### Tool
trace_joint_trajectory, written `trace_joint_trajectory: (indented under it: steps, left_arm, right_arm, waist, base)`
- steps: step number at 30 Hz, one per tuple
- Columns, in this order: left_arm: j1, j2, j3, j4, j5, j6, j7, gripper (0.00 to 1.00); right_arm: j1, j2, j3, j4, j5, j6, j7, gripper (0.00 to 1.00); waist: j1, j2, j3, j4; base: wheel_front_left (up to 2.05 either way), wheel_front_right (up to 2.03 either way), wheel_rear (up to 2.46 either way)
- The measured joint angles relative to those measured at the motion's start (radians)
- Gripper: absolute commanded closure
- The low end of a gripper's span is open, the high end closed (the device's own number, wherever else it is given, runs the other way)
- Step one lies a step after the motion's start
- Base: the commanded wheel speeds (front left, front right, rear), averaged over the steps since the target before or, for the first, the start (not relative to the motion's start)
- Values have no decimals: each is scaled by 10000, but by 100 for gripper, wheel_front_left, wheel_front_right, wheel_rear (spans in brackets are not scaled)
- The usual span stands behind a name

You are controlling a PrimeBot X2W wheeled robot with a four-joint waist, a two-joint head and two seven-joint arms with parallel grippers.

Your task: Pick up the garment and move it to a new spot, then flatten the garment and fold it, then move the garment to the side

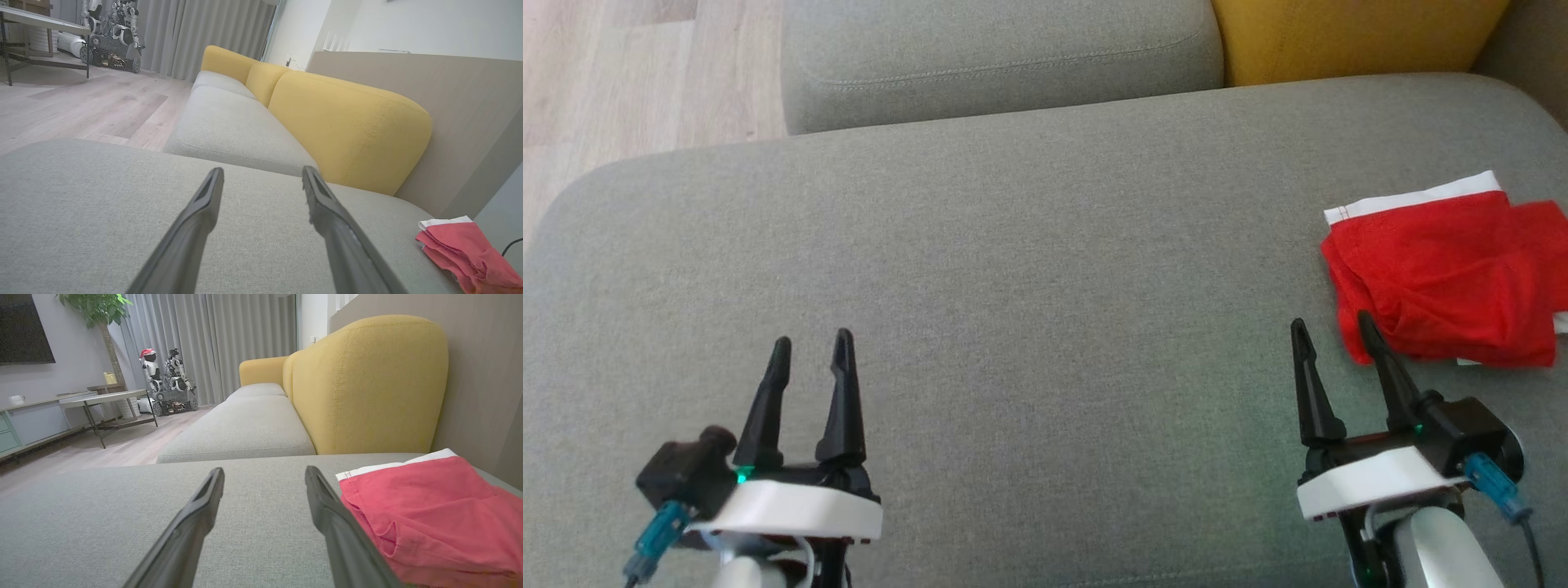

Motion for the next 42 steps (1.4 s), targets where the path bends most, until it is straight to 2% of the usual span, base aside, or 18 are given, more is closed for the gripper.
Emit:
trace_joint_trajectory:
  steps: [19,20,25,42]
  left_arm:
    - [204,0,173,17,-167,-10,0,0]
    - [204,0,163,96,-163,-8,15,100]
    - [545,-8,146,832,-244,0,36,100]
    - [529,13,205,1078,-2048,-117,393,100]
  right_arm:
    - [1,2,23,-13,90,0,-2,0]
    - [2,6,21,67,88,0,6,100]
    - [462,17,33,725,190,0,31,100]
    - [535,12,-75,721,2351,0,399,100]
  waist:
    - [0,0,-45,22]
    - [0,0,-46,22]
    - [0,0,-47,31]
    - [0,0,-52,118]
  base:
    - [0,0,0]
    - [0,0,0]
    - [0,0,0]
    - [0,0,0]
